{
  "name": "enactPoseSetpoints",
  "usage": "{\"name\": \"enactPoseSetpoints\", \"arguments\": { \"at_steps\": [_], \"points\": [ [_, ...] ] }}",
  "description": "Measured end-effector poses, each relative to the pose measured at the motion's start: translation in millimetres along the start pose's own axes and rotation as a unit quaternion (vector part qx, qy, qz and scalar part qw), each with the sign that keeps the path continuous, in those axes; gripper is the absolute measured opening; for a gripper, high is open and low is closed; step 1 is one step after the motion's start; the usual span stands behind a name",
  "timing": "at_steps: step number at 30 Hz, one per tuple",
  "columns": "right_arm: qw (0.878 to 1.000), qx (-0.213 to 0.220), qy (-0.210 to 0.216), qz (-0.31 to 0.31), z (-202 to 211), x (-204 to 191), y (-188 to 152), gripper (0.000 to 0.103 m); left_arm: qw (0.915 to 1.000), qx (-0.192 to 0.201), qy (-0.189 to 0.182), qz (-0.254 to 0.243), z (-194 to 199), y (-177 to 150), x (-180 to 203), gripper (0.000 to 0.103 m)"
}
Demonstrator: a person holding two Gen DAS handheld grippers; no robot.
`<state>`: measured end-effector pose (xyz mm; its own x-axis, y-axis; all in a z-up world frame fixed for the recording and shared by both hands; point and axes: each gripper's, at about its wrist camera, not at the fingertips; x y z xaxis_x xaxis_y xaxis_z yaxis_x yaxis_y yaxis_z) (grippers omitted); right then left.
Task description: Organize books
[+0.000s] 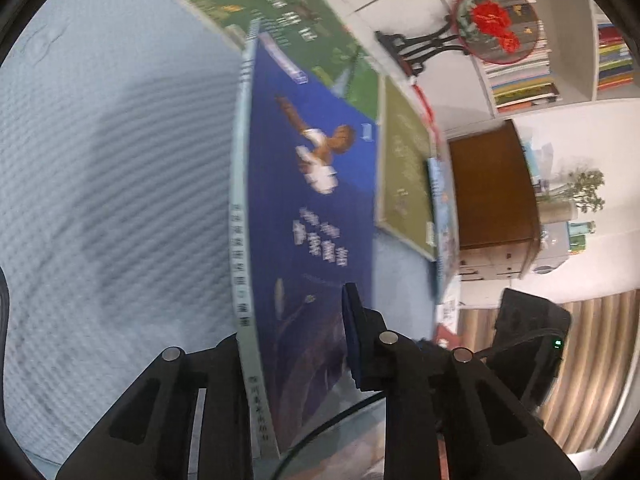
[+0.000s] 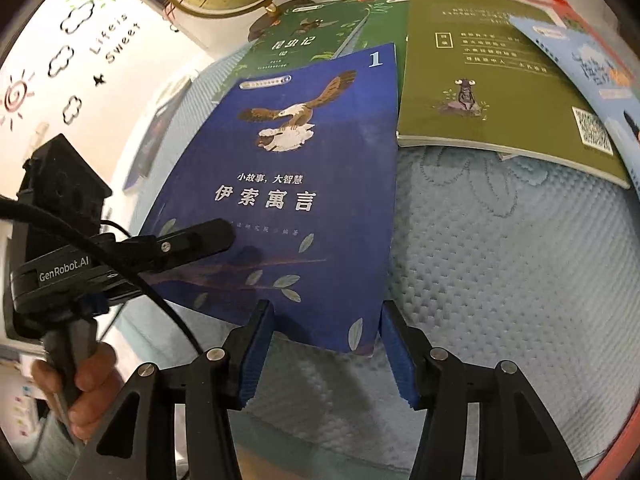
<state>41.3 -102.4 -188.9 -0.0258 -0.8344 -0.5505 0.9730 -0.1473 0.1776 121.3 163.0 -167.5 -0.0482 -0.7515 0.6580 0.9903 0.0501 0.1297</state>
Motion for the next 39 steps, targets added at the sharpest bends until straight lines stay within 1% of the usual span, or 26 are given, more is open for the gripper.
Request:
{"name": "enactPoseSetpoints", "arguments": {
  "at_steps": [2, 4, 6, 8, 10, 11, 12, 13, 14, 15, 16, 18, 20, 21, 22, 25, 26, 28, 31, 34, 36, 39],
  "points": [
    [1.000, 0.003, 0.021, -0.014, 7, 4, 3, 0.054, 0.9998, 0.003, -0.020, 0.006, 6, 1, 5, 0.020],
    [0.998, 0.005, 0.056, -0.033, 13, 10, 6, 0.063, 0.9984, 0.004, -0.051, 0.023, 11, 5, 5, 0.020],
    [0.994, 0.010, 0.088, -0.059, 18, 19, 9, 0.074, 0.9966, 0.002, -0.074, 0.035, 14, 8, 4, 0.020],
    [0.989, 0.016, 0.119, -0.089, 19, 31, 11, 0.076, 0.9950, -0.001, -0.089, 0.046, 15, 10, 2, 0.020],
    [0.978, 0.014, 0.161, -0.132, 13, 46, 14, 0.076, 0.9928, -0.008, -0.104, 0.060, 15, 11, -2, 0.020],
    [0.972, 0.013, 0.177, -0.153, 8, 52, 17, 0.076, 0.9917, -0.010, -0.109, 0.067, 14, 11, -3, 0.020],
    [0.969, 0.013, 0.184, -0.164, 4, 55, 19, 0.076, 0.9913, -0.011, -0.110, 0.071, 14, 11, -4, 0.020],
    [0.966, 0.012, 0.191, -0.172, -2, 56, 22, 0.076, 0.9914, -0.012, -0.108, 0.073, 13, 10, -5, 0.020],
    [0.964, 0.011, 0.199, -0.175, -7, 54, 24, 0.068, 0.9922, -0.013, -0.102, 0.071, 13, 9, -4, 0.020],
    [0.960, 0.012, 0.217, -0.174, -12, 50, 27, 0.054, 0.9931, -0.014, -0.094, 0.069, 12, 8, -4, 0.020],
    [0.959, 0.012, 0.222, -0.174, -14, 47, 30, 0.052, 0.9939, -0.011, -0.086, 0.069, 13, 8, -5, 0.020],
    [0.965, 0.023, 0.203, -0.163, -15, 40, 33, 0.039, 0.9950, -0.009, -0.070, 0.070, 15, 8, -8, 0.020],
    [0.969, 0.032, 0.192, -0.152, -13, 34, 35, 0.031, 0.9971, -0.007, -0.041, 0.064, 18, 7, -12, 0.020],
    [0.972, 0.036, 0.181, -0.144, -11, 30, 36, 0.030, 0.9977, -0.006, -0.029, 0.060, 19, 6, -12, 0.020],
    [0.975, 0.039, 0.172, -0.137, -9, 27, 38, 0.029, 0.9986, -0.003, -0.009, 0.052, 21, 4, -12, 0.020],
    [0.986, 0.047, 0.126, -0.098, -5, 9, 41, 0.029, 0.9988, 0.003, 0.041, 0.027, 22, 1, -10, 0.021],
    [0.990, 0.044, 0.110, -0.083, -7, 1, 42, 0.029, 0.9984, 0.006, 0.052, 0.020, 23, 1, -9, 0.021],
    [0.994, 0.045, 0.085, -0.061, -8, -9, 42, 0.029, 0.9961, 0.016, 0.087, -0.007, 25, 1, -4, 0.023],
    [0.997, 0.050, 0.047, -0.024, -7, -27, 38, 0.029, 0.9906, 0.030, 0.125, -0.048, 30, 1, 6, 0.023],
    [0.998, 0.051, 0.004, 0.023, -10, -49, 37, 0.029, 0.9865, 0.035, 0.146, -0.065, 35, 2, 6, 0.023],
    [0.997, 0.049, -0.019, 0.049, -14, -63, 36, 0.029, 0.9855, 0.037, 0.151, -0.068, 40, 3, 3, 0.023],
    [0.996, 0.050, -0.034, 0.064, -20, -76, 36, 0.029, 0.9845, 0.034, 0.153, -0.079, 47, 3, -3, 0.023]
  ]
}}
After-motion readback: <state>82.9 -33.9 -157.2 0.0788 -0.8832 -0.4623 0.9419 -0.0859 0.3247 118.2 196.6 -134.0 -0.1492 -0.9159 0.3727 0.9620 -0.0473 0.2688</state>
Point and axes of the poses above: each gripper's, at about its wrist camera, not at the fingertips, and z roughly against the way its jaws point, x to its right, y to its top, and after that the axes turned 6 degrees about y, right-handed
